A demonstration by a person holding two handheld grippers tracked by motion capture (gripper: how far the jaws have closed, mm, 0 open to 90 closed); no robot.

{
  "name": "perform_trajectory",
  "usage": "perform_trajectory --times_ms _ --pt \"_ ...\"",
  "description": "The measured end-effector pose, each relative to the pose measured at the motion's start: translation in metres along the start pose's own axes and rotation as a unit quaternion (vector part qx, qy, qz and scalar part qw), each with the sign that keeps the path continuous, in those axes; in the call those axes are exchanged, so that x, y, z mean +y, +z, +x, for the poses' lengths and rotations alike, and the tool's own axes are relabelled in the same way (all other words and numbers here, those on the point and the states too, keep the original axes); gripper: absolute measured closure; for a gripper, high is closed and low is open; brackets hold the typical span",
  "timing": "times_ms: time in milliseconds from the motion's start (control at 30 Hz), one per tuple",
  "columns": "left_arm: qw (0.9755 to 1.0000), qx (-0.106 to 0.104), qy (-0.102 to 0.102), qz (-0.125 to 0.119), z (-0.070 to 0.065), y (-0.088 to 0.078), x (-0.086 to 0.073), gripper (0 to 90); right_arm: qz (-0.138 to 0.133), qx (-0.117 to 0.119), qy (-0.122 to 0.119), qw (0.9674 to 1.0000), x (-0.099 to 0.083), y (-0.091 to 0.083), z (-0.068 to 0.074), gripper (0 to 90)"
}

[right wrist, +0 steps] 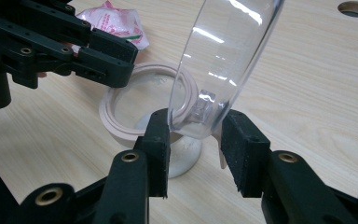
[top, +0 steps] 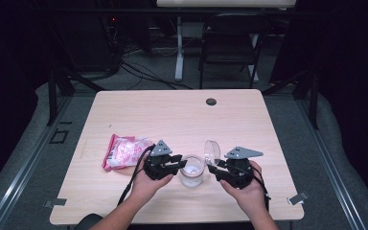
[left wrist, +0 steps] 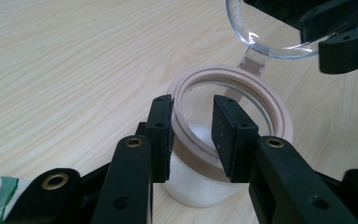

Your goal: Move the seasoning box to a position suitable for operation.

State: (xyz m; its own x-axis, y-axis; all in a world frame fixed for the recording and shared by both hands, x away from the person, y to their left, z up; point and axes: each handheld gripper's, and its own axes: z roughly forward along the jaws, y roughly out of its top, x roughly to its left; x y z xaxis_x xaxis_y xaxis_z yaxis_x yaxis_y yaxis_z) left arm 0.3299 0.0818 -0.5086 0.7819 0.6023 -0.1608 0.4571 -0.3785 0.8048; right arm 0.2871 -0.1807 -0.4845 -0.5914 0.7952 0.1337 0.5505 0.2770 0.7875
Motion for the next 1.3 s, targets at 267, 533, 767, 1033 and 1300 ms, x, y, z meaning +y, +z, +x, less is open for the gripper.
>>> perform_trajectory --times_ms 267,533,767,1033,1300 --pt "0.9999 0.003 -0.002 -0.013 0.001 -0.010 0.001 67.1 -0.006 -0.005 0.006 1.0000 0.001 0.003 -0.004 66.4" --pt "0.9991 0.026 -0.015 -0.029 0.009 -0.028 -0.003 66.3 -0.015 0.003 0.020 0.9997 0.006 0.009 -0.016 70.2" --pt "0.9975 0.049 -0.034 -0.037 0.017 -0.046 -0.012 65.7 -0.022 0.011 0.040 0.9989 0.015 0.015 -0.033 72.6" --pt "0.9939 0.082 -0.056 -0.049 0.027 -0.067 -0.023 64.8 -0.036 0.024 0.062 0.9971 0.025 0.025 -0.048 73.9" --pt "0.9907 0.103 -0.069 -0.055 0.032 -0.078 -0.032 63.3 -0.043 0.030 0.072 0.9961 0.032 0.034 -0.055 74.8"
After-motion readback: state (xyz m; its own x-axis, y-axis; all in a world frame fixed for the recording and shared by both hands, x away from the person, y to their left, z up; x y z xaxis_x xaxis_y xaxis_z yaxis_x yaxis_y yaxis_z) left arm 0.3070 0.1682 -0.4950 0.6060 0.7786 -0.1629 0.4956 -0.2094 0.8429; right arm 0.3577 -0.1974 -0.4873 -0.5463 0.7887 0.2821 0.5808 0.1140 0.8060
